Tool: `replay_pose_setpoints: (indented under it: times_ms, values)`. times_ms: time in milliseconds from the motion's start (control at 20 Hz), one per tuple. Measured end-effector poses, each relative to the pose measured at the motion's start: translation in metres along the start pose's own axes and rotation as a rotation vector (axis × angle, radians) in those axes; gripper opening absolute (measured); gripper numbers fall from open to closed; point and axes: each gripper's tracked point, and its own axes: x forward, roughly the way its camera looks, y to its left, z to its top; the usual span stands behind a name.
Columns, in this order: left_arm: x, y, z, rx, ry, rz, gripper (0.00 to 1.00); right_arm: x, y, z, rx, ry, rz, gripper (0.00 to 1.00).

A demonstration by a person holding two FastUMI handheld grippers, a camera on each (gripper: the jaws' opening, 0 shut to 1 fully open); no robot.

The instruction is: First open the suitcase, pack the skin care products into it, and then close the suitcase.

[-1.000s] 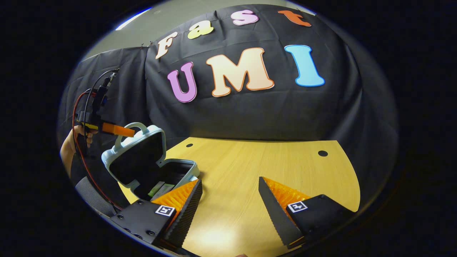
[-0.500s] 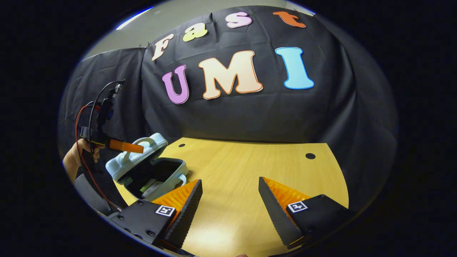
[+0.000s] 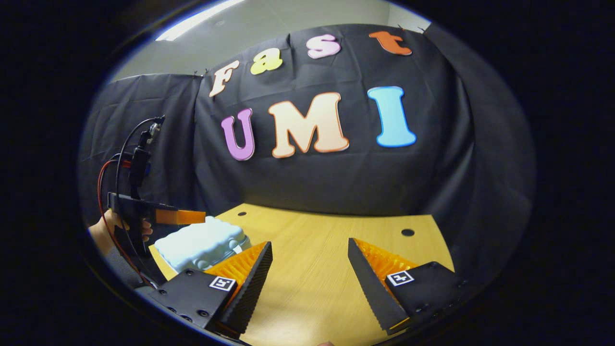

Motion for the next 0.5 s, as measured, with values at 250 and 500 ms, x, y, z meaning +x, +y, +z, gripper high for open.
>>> replay_pose_setpoints:
  times_ms: [250, 500]
  values:
    - [-0.033, -0.004, 0.047, 0.031, -0.211, 0.104, 0.8, -0.018, -0.008, 0.075, -0.003, -0.212, -0.097, 0.97]
    - [-0.064, -0.029, 0.113, 0.155, -0.42, 0.034, 0.89, -0.038, -0.002, 0.104, -0.019, -0.282, -0.196, 0.98]
